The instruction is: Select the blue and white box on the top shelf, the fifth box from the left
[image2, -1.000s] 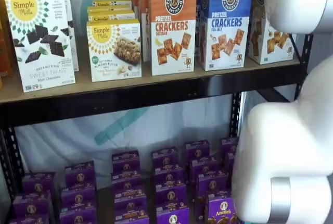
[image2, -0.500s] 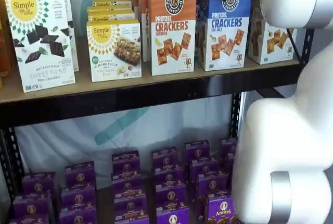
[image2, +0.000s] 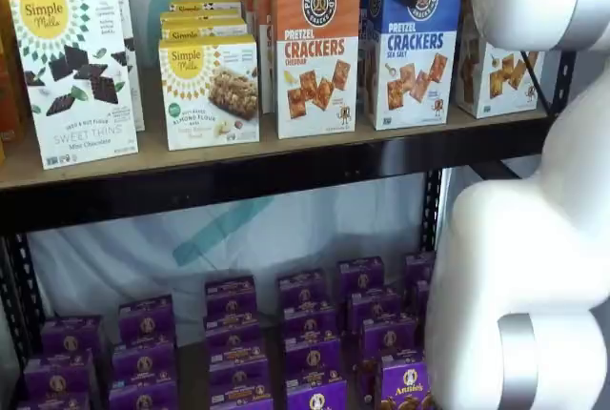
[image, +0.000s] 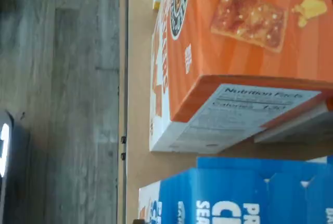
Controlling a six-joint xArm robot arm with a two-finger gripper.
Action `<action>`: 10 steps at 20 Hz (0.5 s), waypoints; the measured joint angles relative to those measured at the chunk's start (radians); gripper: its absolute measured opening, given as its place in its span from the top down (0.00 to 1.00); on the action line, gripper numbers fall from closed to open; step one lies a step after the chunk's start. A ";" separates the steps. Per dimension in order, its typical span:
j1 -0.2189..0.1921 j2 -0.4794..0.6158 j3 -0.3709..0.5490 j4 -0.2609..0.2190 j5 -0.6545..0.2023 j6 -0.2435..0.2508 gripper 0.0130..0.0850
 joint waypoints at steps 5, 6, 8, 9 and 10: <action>0.016 0.033 -0.046 -0.038 0.045 0.006 0.00; 0.018 0.035 -0.048 -0.044 0.045 0.007 0.00; 0.025 0.032 -0.042 -0.058 0.033 0.006 0.00; 0.028 0.027 -0.033 -0.065 0.020 0.006 0.00; 0.032 0.022 -0.024 -0.073 0.006 0.006 0.00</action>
